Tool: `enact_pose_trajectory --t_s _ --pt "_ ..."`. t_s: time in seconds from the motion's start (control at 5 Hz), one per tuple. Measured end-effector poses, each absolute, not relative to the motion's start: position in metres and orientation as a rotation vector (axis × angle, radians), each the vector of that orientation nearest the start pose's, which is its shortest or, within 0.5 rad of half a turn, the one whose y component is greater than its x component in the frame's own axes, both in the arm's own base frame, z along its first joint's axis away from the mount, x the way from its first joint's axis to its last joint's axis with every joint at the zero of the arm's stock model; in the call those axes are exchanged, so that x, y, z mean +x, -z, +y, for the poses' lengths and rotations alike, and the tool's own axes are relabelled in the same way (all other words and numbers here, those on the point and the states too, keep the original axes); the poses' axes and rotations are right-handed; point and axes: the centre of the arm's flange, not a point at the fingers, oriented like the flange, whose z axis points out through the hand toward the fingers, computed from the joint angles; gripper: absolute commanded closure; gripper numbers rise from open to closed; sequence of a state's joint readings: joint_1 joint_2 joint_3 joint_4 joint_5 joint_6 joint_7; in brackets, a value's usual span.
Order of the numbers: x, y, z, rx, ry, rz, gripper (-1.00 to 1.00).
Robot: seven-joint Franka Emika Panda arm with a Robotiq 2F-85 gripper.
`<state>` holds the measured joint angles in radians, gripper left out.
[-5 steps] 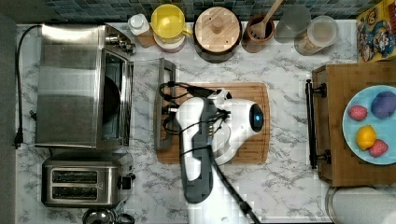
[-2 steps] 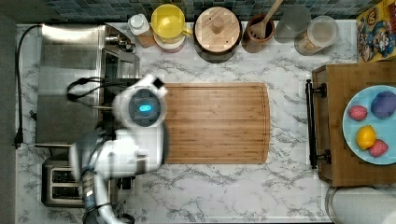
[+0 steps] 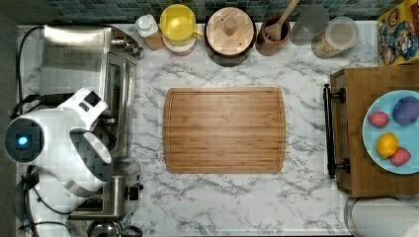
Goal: Close the oven.
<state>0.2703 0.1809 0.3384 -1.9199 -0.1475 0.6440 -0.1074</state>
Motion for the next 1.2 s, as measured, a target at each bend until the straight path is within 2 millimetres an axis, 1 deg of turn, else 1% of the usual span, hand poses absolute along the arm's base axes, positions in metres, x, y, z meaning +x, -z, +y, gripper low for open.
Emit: enact_pose_trajectory --t_s 0.2,0.4,0.6,0.8,1.0,1.2 --pt "0.504 -0.423 0.343 -3.091 0.231 0.095 1.00" --pt "0.503 -0.441 0.334 -2.932 0.244 0.180 1.00" --pt "0.497 -0.473 0.316 -2.887 0.358 0.199 1.00" --pt "0.490 -0.513 0.305 -2.853 0.457 0.211 1.00" --pt "0.486 -0.537 0.302 -2.820 0.520 0.214 1.00" --pt "0.488 -0.535 0.303 -2.818 0.519 0.215 1.00"
